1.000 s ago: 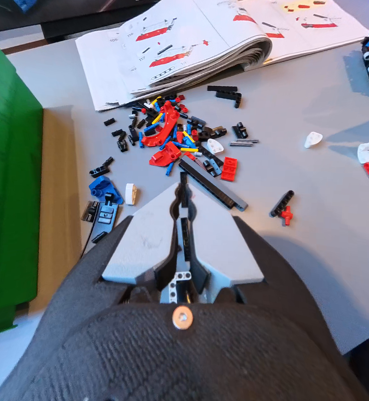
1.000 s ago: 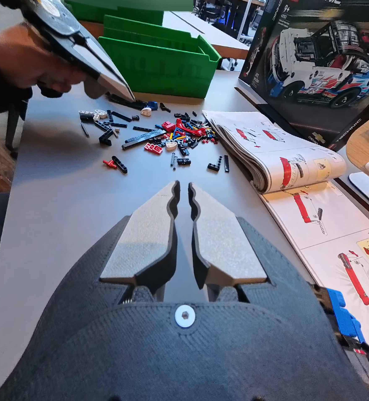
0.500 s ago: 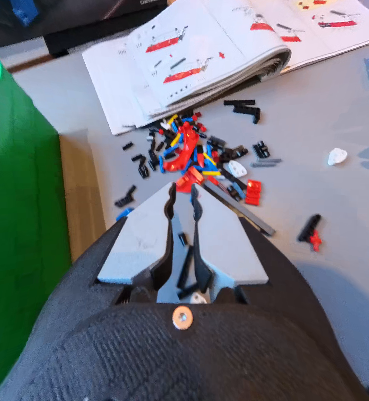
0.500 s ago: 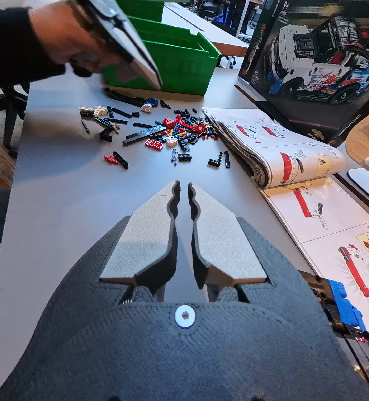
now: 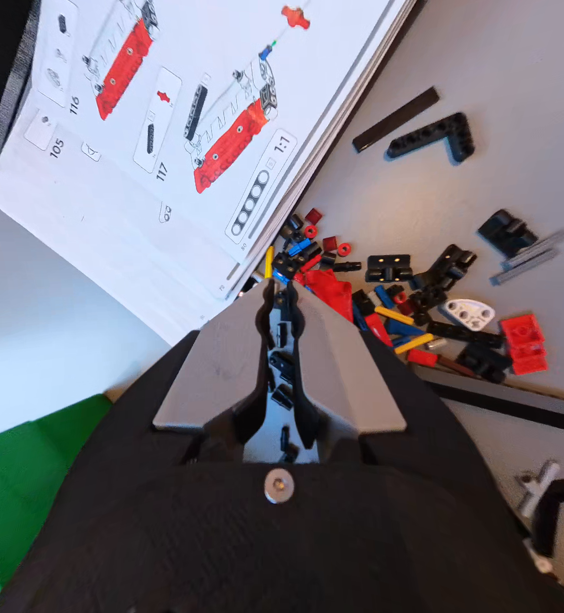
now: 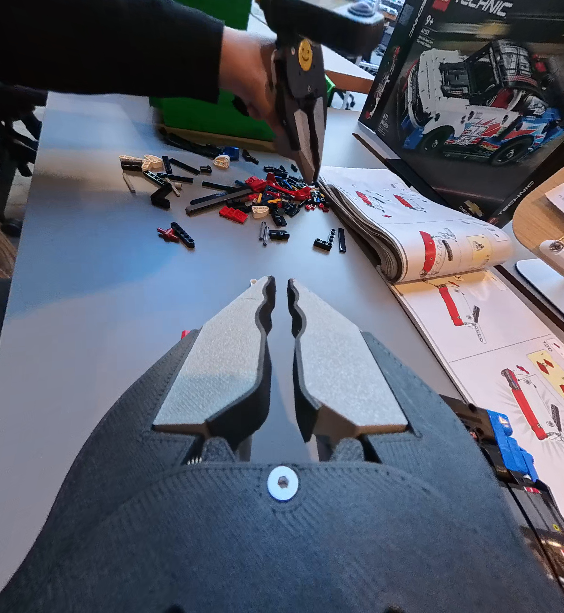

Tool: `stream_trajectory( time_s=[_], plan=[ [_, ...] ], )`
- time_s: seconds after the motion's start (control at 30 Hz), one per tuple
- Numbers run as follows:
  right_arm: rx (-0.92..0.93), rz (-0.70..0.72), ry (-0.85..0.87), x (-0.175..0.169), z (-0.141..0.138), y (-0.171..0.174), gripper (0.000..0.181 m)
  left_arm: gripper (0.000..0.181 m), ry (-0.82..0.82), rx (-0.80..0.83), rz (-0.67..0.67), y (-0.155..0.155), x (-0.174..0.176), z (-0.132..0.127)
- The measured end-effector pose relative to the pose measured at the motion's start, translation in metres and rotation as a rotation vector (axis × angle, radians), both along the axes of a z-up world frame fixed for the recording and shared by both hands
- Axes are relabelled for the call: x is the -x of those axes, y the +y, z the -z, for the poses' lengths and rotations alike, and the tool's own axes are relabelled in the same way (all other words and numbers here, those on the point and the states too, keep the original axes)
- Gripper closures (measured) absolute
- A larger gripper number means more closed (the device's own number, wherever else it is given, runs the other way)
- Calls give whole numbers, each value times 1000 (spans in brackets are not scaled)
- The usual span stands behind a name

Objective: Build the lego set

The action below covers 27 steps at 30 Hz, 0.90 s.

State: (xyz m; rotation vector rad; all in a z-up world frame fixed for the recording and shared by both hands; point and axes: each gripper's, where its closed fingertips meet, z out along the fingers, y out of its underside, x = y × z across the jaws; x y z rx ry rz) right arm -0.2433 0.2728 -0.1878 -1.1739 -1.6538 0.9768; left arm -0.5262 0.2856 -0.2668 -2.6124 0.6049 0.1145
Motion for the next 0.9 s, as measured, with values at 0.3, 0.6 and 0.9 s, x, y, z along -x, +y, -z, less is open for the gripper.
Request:
stream_trajectory(
  time_s=[0.3, 0.6, 0.9],
  plan=[
    [21, -13, 5, -3, 2, -1, 176, 174, 60, 65, 50, 1, 10, 12],
    [28, -12, 5, -3, 2, 1, 176, 177, 84, -1, 95, -3, 7, 11],
    [28, -19, 9, -4, 0, -2, 176, 181, 153, -73, 88, -15, 10, -9]
  ],
)
